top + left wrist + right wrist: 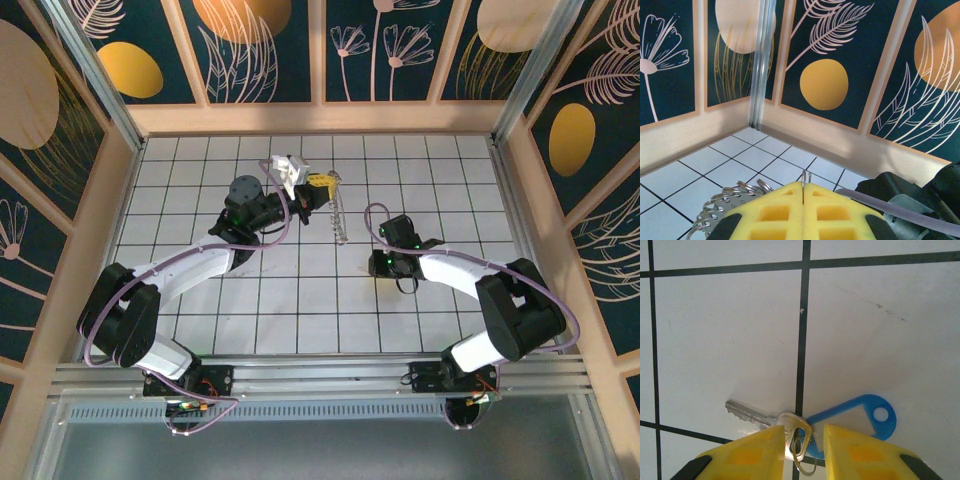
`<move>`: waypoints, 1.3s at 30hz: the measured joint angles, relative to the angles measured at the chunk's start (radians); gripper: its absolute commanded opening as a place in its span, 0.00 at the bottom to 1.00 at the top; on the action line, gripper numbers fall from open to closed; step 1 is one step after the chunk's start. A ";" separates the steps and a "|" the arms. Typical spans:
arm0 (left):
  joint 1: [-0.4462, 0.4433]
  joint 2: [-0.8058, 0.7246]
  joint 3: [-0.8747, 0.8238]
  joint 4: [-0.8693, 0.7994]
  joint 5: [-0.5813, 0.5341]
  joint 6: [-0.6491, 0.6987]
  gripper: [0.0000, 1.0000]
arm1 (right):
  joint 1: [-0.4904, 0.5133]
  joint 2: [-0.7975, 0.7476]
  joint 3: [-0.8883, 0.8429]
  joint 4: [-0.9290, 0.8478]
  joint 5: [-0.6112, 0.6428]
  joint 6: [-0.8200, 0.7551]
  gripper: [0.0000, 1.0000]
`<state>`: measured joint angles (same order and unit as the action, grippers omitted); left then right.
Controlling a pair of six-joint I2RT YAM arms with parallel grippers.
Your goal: Put the keys on the keyring
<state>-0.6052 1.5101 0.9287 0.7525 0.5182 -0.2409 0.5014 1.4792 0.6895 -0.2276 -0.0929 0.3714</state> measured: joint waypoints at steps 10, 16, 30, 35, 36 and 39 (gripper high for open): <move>0.000 0.000 0.000 0.000 0.000 0.000 0.00 | 0.003 0.001 -0.001 -0.002 0.018 0.000 0.23; 0.000 0.000 0.000 0.000 0.000 0.000 0.00 | 0.003 0.007 -0.001 -0.001 0.018 -0.004 0.21; 0.000 0.000 0.000 0.000 0.000 0.000 0.00 | 0.006 0.012 -0.001 0.002 0.018 -0.022 0.00; 0.000 0.000 0.000 0.000 0.000 0.000 0.00 | 0.007 0.005 0.003 -0.015 0.018 -0.026 0.00; 0.000 0.000 0.000 0.000 0.000 0.000 0.00 | 0.007 0.001 0.007 -0.025 0.018 -0.027 0.00; 0.000 0.000 0.000 0.000 0.000 0.000 0.00 | 0.007 -0.032 0.032 -0.050 0.013 -0.035 0.00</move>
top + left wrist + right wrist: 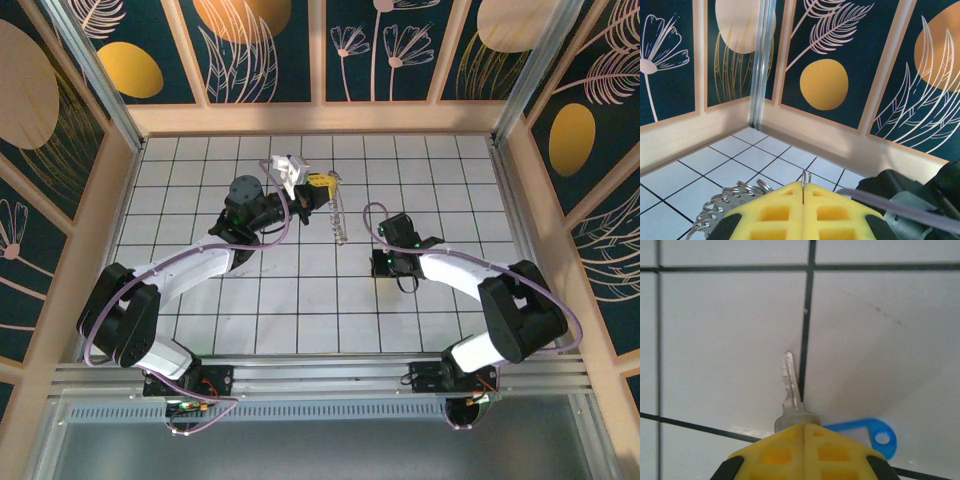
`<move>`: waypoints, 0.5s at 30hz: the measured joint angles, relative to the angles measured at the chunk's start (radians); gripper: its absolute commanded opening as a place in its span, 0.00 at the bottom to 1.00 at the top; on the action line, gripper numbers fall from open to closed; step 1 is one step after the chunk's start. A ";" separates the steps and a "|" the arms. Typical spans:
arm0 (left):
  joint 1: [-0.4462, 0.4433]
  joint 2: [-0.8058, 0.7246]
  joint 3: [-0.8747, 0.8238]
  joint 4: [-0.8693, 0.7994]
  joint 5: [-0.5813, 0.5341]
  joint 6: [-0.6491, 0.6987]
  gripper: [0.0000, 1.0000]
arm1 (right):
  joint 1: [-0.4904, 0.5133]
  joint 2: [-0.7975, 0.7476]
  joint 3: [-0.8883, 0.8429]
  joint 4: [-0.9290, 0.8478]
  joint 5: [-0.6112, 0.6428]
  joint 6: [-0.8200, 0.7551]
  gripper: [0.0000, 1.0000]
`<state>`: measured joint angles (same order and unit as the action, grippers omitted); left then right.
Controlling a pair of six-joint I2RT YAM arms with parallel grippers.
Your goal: Put the keys on the keyring
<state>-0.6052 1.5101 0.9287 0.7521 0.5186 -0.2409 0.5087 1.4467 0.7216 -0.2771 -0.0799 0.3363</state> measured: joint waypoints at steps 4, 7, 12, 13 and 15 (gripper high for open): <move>0.000 0.000 0.000 0.000 0.000 0.000 0.00 | -0.003 -0.092 0.041 -0.004 -0.048 -0.017 0.00; 0.000 -0.002 0.000 0.000 0.000 0.000 0.00 | -0.013 -0.150 0.060 0.012 -0.109 -0.024 0.00; 0.000 -0.004 0.000 0.000 0.000 0.000 0.00 | -0.074 -0.214 0.055 0.047 -0.230 -0.022 0.00; 0.000 -0.004 0.000 0.000 0.000 0.000 0.00 | -0.096 -0.229 0.048 0.066 -0.264 -0.019 0.00; 0.000 -0.004 0.000 0.000 0.000 0.000 0.00 | -0.143 -0.258 0.033 0.101 -0.327 -0.008 0.00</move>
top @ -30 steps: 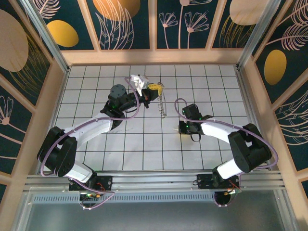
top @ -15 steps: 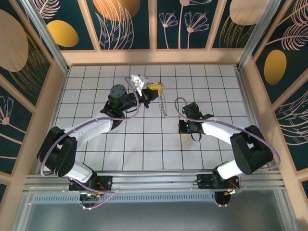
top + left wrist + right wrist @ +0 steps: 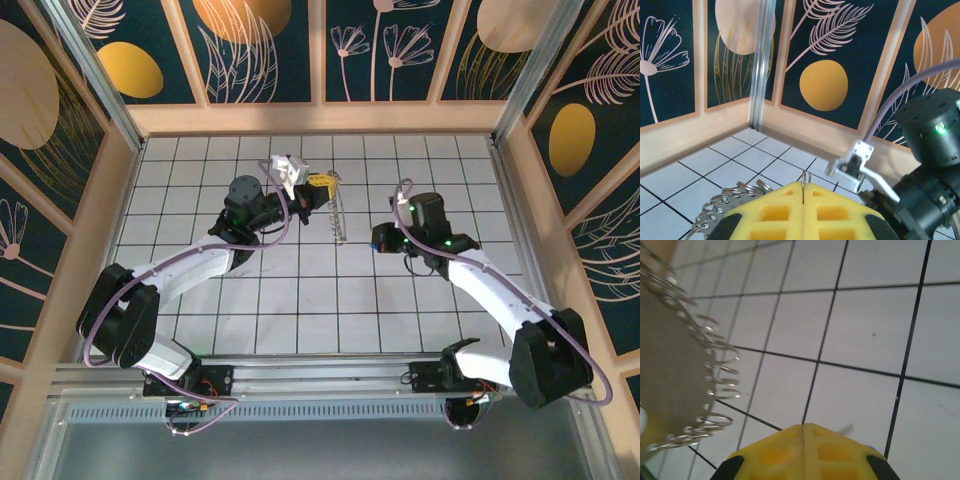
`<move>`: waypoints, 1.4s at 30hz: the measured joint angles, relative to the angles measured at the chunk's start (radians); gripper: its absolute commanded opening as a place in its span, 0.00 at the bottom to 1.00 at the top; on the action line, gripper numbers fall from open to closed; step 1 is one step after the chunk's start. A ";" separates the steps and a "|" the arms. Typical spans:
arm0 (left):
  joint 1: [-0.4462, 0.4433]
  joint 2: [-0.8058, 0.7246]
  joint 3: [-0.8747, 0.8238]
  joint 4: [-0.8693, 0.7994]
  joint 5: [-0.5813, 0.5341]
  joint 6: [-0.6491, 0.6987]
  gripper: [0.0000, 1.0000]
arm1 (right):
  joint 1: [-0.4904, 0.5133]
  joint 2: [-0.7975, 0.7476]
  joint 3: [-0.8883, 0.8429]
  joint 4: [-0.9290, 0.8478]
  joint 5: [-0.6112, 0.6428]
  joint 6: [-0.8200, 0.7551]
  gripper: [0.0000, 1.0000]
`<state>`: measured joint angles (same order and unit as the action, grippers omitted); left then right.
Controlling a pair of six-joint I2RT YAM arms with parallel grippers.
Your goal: Put the keys on the keyring
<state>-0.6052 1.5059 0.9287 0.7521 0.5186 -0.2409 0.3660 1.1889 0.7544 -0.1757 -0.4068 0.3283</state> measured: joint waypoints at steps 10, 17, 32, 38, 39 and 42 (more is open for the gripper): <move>0.000 0.000 0.000 0.000 0.027 0.000 0.00 | -0.141 -0.115 -0.035 0.270 -0.294 0.094 0.00; -0.001 0.000 0.039 -0.048 0.088 0.008 0.00 | -0.182 -0.159 -0.037 0.512 -0.469 0.151 0.00; -0.053 -0.003 0.154 -0.143 0.146 0.092 0.00 | -0.200 -0.180 -0.037 0.776 -0.534 0.248 0.00; -0.087 -0.003 0.160 -0.185 0.071 0.180 0.00 | -0.181 -0.190 -0.037 0.831 -0.519 0.262 0.00; -0.091 -0.004 0.160 -0.188 0.055 0.191 0.00 | -0.177 -0.190 -0.037 0.835 -0.516 0.262 0.00; -0.093 -0.007 0.160 -0.188 0.021 0.212 0.00 | -0.164 -0.190 -0.037 0.841 -0.509 0.261 0.00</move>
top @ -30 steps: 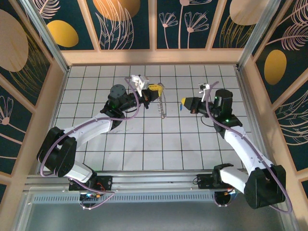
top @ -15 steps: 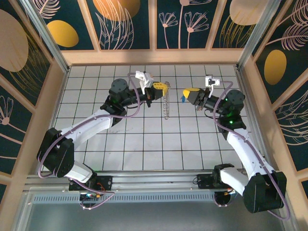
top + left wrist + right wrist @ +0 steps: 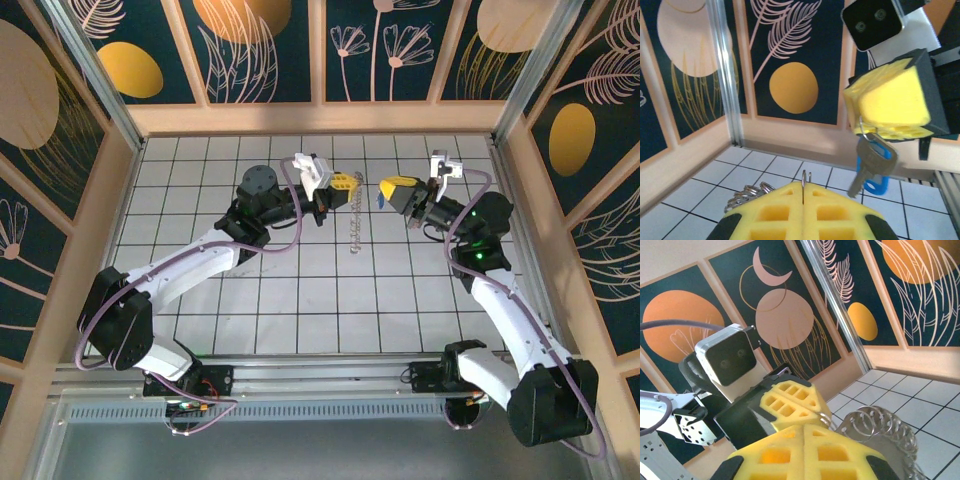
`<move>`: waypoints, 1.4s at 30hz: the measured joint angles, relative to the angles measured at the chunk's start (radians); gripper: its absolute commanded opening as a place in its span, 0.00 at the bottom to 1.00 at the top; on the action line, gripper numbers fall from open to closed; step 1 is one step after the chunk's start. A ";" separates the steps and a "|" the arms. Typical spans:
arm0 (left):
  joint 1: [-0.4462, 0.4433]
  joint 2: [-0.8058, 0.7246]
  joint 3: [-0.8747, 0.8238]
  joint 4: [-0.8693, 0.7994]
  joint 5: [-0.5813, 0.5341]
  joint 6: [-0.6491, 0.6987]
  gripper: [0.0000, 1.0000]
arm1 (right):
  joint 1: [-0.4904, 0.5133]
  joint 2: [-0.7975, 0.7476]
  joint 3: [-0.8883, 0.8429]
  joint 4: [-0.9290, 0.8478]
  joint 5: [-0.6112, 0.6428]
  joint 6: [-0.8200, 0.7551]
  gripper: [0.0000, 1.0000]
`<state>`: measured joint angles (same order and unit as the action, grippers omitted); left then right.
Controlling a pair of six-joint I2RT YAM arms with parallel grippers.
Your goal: Put the keys on the keyring
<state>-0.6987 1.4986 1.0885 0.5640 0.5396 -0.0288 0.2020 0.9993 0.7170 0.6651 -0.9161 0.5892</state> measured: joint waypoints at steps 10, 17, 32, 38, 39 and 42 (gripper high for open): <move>0.000 -0.002 0.000 0.000 -0.018 0.006 0.00 | 0.072 0.005 0.001 -0.010 0.048 -0.061 0.00; 0.000 -0.002 0.000 0.000 -0.016 0.006 0.00 | 0.088 0.045 0.018 -0.018 0.075 -0.091 0.00; 0.000 -0.002 0.002 0.000 0.002 0.002 0.00 | 0.113 0.121 0.061 -0.018 0.086 -0.113 0.00; 0.000 -0.002 0.002 0.000 0.002 0.002 0.00 | 0.114 0.132 0.075 -0.016 0.086 -0.113 0.00; 0.000 -0.002 0.002 0.000 0.002 0.001 0.00 | 0.114 0.132 0.076 -0.016 0.087 -0.113 0.00; 0.000 -0.002 0.002 0.000 0.004 -0.001 0.00 | 0.115 0.133 0.076 -0.016 0.087 -0.113 0.00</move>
<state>-0.6987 1.4967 1.0904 0.5644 0.5438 -0.0299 0.3172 1.1324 0.7925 0.6491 -0.8291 0.4767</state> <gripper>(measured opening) 0.050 0.046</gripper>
